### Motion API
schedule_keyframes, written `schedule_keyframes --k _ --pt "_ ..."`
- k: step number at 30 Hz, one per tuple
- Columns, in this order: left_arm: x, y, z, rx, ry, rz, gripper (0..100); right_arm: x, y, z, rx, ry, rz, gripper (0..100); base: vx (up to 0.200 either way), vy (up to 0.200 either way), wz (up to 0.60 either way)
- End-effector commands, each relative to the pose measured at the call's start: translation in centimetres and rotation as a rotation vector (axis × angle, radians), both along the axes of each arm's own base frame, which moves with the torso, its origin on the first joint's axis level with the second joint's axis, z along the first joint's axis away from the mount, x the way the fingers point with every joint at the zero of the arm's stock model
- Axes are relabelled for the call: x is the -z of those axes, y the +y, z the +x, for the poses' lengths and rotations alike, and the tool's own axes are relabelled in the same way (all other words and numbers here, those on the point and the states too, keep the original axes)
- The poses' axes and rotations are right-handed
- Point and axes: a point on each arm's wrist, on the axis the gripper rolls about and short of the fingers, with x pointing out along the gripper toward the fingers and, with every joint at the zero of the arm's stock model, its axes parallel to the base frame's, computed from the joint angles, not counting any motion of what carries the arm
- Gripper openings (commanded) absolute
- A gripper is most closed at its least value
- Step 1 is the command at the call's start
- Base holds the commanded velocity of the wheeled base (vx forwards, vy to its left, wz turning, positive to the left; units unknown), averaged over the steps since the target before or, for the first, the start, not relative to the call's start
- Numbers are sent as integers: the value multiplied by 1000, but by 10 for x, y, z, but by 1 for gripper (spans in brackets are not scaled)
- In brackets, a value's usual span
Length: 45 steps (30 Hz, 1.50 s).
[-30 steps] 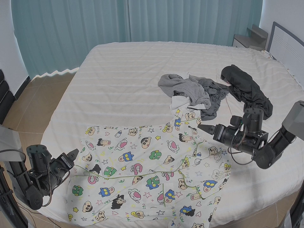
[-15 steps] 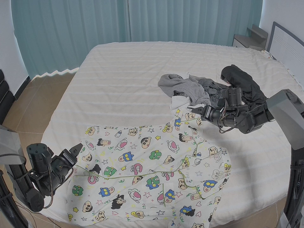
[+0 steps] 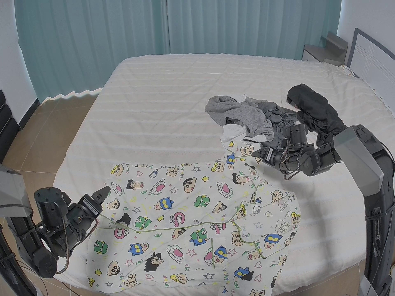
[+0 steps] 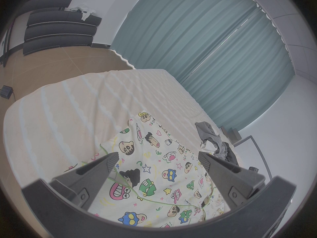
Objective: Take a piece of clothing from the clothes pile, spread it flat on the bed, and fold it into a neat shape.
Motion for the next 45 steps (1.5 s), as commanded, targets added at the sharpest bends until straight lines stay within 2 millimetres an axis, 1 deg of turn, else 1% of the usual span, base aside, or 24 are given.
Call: schedule_keyframes --k 1,9,12,13,16,24,32,35,37,42,43,45 --pt "-1 0 0 -2 -4 -2 100 3 1 0 -1 5 1 100 0 0 0" --pt "0 0 0 6 -2 -3 100 2 2 -1 -3 4 4 100 0 0 0" --pt "-1 0 -1 6 -2 -3 100 5 5 -1 -10 11 1 100 200 0 0" --pt "0 0 -2 9 4 -2 100 8 5 -3 -12 21 -5 100 0 0 0" --pt "1 0 -4 17 14 -3 100 8 7 -4 -15 23 -4 100 0 0 0" --pt "1 0 -4 17 10 -1 100 8 7 -4 -13 22 -2 100 0 0 0" --pt "1 0 -4 17 12 1 100 14 8 -4 -16 33 -8 100 0 0 0" --pt "1 0 -4 17 12 1 100 15 11 -3 -23 34 -4 100 0 0 0" --pt "1 0 -3 17 10 1 100 16 14 -4 -31 35 -4 100 0 0 0" --pt "1 0 -3 16 10 -2 100 31 23 -2 -47 55 -8 100 0 0 0" --pt "1 0 -3 15 12 -2 100 34 24 -1 -50 56 -10 0 0 0 0" --pt "1 0 -2 15 9 -2 100 36 25 2 -49 50 -10 0 0 0 0"
